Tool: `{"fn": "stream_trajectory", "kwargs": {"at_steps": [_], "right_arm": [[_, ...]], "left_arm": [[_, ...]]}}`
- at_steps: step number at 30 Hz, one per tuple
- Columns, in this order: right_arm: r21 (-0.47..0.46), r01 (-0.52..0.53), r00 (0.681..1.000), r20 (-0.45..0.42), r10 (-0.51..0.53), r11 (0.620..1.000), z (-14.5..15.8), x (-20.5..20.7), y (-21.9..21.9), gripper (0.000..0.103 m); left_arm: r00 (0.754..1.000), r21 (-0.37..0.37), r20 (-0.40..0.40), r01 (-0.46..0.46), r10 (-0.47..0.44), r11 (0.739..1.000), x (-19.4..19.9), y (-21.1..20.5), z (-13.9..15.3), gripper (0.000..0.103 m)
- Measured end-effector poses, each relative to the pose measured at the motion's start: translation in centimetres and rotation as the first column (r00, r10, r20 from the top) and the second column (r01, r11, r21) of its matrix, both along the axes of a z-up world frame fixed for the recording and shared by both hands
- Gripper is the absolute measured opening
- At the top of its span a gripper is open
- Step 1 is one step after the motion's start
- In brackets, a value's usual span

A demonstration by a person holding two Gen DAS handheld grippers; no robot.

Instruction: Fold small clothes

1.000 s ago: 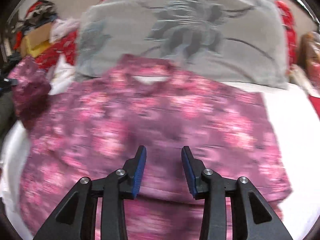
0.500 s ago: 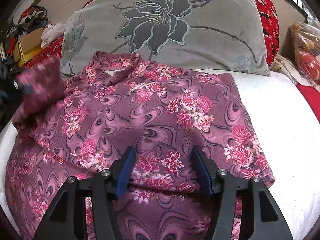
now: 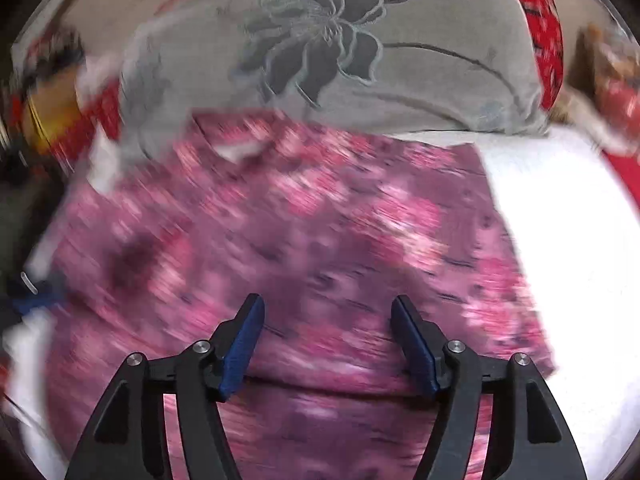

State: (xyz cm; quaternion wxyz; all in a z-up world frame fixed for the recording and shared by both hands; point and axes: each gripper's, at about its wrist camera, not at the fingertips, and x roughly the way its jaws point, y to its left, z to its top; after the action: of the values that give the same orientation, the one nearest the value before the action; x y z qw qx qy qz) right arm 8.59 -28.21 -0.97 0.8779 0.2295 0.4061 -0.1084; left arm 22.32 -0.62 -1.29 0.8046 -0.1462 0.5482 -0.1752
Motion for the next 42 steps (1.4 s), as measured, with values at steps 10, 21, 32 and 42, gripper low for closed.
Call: {"fn": "stream_trajectory", "kwargs": {"at_steps": [10, 21, 32, 42], "right_arm": [[0.345, -0.106, 0.994, 0.022, 0.105, 0.932, -1.2, 8.1, 5.2, 0.065], [0.218, -0.097, 0.990, 0.125, 0.070, 0.971, 3.2, 5.7, 2.4, 0.005], [0.137, 0.108, 0.987, 0.100, -0.122, 0.985, 3.8, -0.1, -6.9, 0.005], [0.168, 0.234, 0.972, -0.011, -0.235, 0.958, -0.2, -3.4, -11.9, 0.005]], "left_arm": [[0.993, -0.063, -0.107, -0.049, 0.042, 0.997, 0.9, 3.7, -3.1, 0.031], [0.992, -0.105, -0.122, -0.046, 0.033, 0.993, 1.1, 4.4, -3.4, 0.031], [0.993, -0.084, -0.113, -0.028, 0.018, 0.996, -0.2, 4.1, -2.6, 0.031], [0.998, -0.083, 0.010, 0.061, -0.061, 0.995, -0.5, 2.5, 1.4, 0.031]]}}
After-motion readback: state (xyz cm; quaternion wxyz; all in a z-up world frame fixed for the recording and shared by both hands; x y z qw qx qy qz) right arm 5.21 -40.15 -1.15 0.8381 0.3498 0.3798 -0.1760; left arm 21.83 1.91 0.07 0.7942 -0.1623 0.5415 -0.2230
